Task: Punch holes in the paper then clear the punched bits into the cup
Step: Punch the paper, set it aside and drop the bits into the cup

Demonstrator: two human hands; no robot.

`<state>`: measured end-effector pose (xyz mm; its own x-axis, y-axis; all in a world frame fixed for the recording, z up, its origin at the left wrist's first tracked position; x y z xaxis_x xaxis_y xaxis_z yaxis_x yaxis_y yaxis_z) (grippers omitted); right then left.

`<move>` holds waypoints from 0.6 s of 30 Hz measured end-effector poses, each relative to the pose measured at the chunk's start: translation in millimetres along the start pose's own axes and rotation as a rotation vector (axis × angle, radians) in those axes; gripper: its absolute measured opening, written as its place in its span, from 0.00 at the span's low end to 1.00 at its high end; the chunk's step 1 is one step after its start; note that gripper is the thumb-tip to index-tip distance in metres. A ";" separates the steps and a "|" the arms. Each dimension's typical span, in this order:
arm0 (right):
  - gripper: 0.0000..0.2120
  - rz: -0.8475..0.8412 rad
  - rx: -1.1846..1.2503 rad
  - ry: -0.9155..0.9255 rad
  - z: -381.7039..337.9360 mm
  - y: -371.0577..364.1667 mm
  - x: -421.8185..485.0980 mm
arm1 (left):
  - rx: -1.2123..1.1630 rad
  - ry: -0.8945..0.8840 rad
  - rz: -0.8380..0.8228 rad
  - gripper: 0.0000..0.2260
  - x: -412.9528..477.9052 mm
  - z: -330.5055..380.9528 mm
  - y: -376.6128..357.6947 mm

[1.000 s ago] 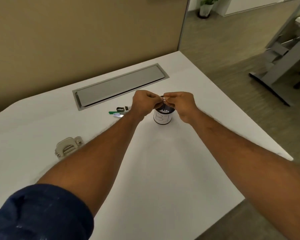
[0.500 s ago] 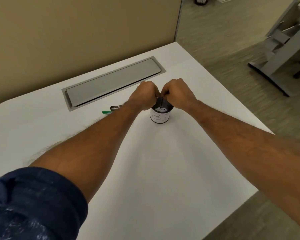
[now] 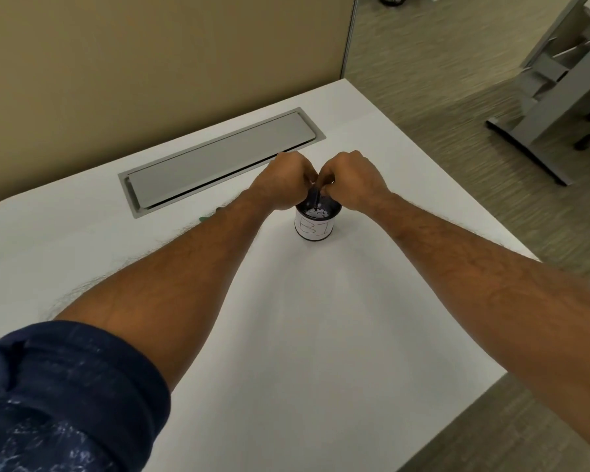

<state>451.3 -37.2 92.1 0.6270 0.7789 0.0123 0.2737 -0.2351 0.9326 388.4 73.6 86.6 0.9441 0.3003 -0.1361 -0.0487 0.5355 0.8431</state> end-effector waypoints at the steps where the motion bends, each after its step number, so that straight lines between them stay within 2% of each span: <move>1: 0.10 0.001 0.001 -0.004 0.1 0.4 -0.3 | -0.010 0.014 0.028 0.18 0.2 -1.4 -0.1; 8: 0.09 0.020 -0.003 -0.003 0.6 3.2 -1.9 | 0.026 0.044 0.203 0.09 -1.0 -3.9 0.1; 10: 0.10 0.009 0.008 0.008 1.2 2.3 -2.4 | 0.035 0.018 0.191 0.08 -1.2 -3.0 -0.6; 12: 0.12 0.005 0.031 0.013 1.8 1.5 -3.5 | -0.001 0.001 0.129 0.11 -1.8 -4.1 -1.5; 15: 0.13 0.063 0.154 -0.037 6.1 3.7 -4.6 | -0.267 0.068 0.028 0.16 -4.8 -12.6 0.5; 18: 0.08 0.137 0.282 -0.097 9.4 6.6 -5.8 | -0.535 0.156 -0.019 0.18 -7.3 -20.6 3.0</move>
<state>456.3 -48.7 94.8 0.7348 0.6731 0.0842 0.3645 -0.4964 0.7879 374.6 89.2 79.4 0.8891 0.3782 -0.2579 -0.2297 0.8559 0.4633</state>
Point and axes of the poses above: each hand's wrist, its own x-axis towards the middle knuckle, its own y-axis out of the back of the hand, z = x × y, the point moved 4 cm from there along x, towards the middle knuckle, and after that the axes turned 7 degrees about y, right-handed, at the moved point
